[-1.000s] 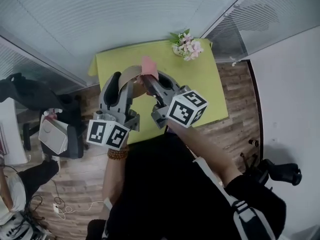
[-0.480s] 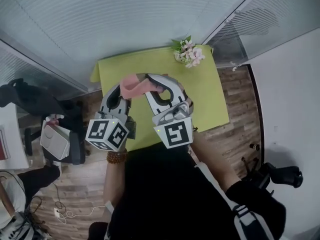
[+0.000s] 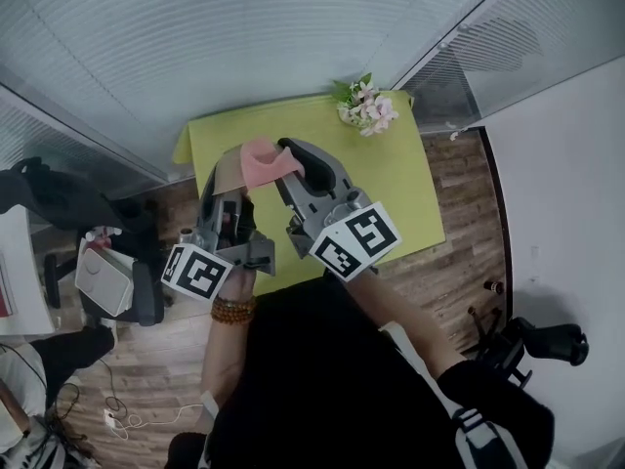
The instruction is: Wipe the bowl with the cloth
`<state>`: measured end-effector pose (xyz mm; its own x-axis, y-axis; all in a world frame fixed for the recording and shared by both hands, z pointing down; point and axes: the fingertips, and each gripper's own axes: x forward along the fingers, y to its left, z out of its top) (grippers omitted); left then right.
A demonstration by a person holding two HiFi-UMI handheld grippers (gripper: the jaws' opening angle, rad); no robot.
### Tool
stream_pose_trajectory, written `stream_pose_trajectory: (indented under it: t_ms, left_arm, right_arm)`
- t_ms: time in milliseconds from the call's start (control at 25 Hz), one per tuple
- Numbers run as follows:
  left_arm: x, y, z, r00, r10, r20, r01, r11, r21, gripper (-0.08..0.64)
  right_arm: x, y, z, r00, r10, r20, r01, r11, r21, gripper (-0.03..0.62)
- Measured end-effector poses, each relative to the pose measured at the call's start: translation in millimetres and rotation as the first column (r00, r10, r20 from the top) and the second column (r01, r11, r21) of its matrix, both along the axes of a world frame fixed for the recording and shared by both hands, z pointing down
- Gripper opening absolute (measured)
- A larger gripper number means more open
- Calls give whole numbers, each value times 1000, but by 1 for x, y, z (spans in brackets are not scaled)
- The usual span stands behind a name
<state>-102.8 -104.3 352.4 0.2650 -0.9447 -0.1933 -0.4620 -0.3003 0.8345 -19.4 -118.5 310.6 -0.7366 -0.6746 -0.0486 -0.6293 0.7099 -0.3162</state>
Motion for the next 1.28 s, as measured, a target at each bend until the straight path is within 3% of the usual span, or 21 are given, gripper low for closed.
stream_pose_trajectory:
  t_ms: [120, 160, 200, 240, 280, 320, 360, 400, 440, 480, 520, 560, 600, 640, 680, 800, 880, 960, 1080, 1200, 1280]
  left_arm:
    - [0, -2, 19, 995, -20, -97, 15, 999, -49, 60]
    - [3, -5, 26, 995, -23, -95, 16, 997, -70, 71]
    - [9, -8, 33, 999, -8, -51, 4, 996, -86, 90]
    - [16, -10, 38, 999, 25, 23, -23, 995, -96, 100]
    - [22, -10, 41, 991, 65, 115, -53, 993, -103, 101]
    - [25, -10, 42, 969, 94, 229, -70, 992, -110, 104]
    - [26, -10, 43, 924, 104, 368, -65, 991, -117, 104]
    - [25, -11, 45, 847, 107, 520, -50, 991, -122, 104]
    - [27, -12, 47, 749, 114, 652, -41, 991, -126, 93]
    - [30, -14, 50, 667, 130, 734, -46, 990, -133, 62]
    - [33, -15, 52, 641, 150, 753, -62, 988, -144, 38]
    - [34, -15, 51, 678, 173, 714, -86, 984, -157, 35]
    - [33, -16, 48, 750, 193, 633, -112, 980, -166, 34]
    - [32, -16, 44, 819, 202, 537, -131, 977, -168, 35]
    - [31, -17, 40, 869, 196, 454, -136, 977, -163, 35]
    - [28, -14, 31, 955, 143, 262, -112, 985, -132, 35]
    - [23, -13, 27, 983, 109, 146, -92, 989, -116, 38]
    - [20, -11, 26, 994, 84, 76, -76, 991, -108, 40]
    - [18, -7, 33, 998, 66, -3, -66, 991, -116, 40]
    - [16, -5, 48, 994, 22, -104, -39, 985, -169, 40]
    - [20, -5, 50, 996, 39, -75, -50, 986, -156, 45]
  right_arm:
    - [-1, -10, 19, 997, -11, 78, 22, 989, -147, 55]
    - [1, -17, 29, 997, -2, 71, 15, 982, -186, 57]
    - [4, -23, 39, 1000, 6, 13, -4, 982, -189, 57]
    - [7, -28, 48, 994, 15, -108, -29, 991, -131, 48]
    - [10, -29, 52, 961, 33, -274, -38, 999, -11, 24]
    - [10, -26, 51, 894, 73, -442, -10, 989, 145, 18]
    - [8, -20, 47, 804, 134, -580, 55, 953, 297, 18]
    - [4, -12, 42, 712, 202, -673, 138, 899, 416, 19]
    - [0, -3, 38, 636, 262, -725, 217, 842, 494, 20]
    - [-5, 3, 35, 586, 307, -750, 277, 794, 541, 18]
    - [-9, 8, 33, 561, 337, -756, 311, 761, 569, 18]
    - [-11, 11, 31, 565, 348, -749, 319, 745, 586, 18]
    - [-12, 12, 28, 593, 338, -730, 303, 746, 592, 18]
    - [-12, 12, 24, 637, 315, -703, 274, 761, 588, 18]
    - [-11, 12, 19, 685, 286, -670, 238, 782, 577, 20]
    - [-8, 7, 9, 819, 194, -540, 131, 853, 504, 34]
    - [-5, 2, 3, 905, 135, -403, 57, 902, 428, 34]
    - [-2, -1, 4, 950, 73, -303, 33, 942, 333, 34]
    - [3, -4, 15, 984, -9, -179, 41, 984, 173, 44]
    - [5, -11, 27, 999, -44, -10, 44, 999, 0, 55]
    - [8, -16, 36, 999, -39, 16, 40, 997, -63, 55]
